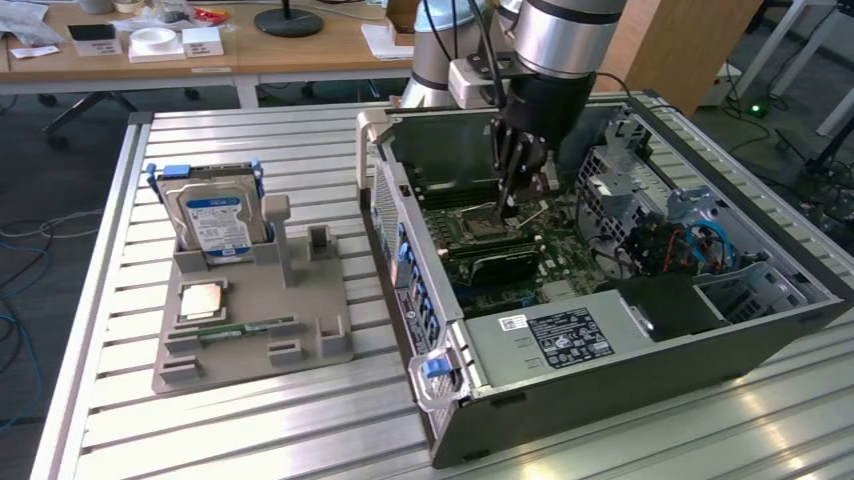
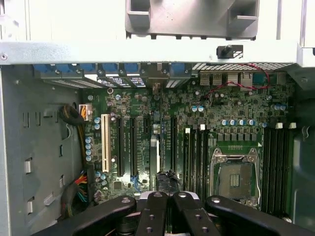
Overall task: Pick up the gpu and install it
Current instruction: 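Press down on the gpu until it lock into place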
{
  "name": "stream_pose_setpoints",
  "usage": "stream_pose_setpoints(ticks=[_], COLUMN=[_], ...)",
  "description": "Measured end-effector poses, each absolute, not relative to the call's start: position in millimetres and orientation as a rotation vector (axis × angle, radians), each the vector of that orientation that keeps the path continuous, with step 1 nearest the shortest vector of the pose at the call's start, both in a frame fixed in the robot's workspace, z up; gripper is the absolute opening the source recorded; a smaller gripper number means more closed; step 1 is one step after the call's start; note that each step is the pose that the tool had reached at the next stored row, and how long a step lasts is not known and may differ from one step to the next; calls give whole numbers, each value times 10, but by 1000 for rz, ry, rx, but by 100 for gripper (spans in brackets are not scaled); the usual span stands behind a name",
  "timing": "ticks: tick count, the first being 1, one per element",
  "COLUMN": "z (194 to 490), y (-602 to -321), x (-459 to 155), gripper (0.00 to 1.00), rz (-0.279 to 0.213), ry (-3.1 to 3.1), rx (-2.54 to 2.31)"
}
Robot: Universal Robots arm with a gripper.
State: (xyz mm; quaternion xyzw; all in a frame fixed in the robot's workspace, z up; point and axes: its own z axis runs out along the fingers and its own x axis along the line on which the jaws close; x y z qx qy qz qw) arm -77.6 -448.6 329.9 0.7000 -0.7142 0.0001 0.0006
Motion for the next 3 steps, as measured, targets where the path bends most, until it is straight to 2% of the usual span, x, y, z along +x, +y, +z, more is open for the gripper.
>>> stream_pose_setpoints(ticks=[3], z=[3299], y=[-4486], x=[-776], gripper=[11], rz=[0], ry=[-2243], rx=[2198])
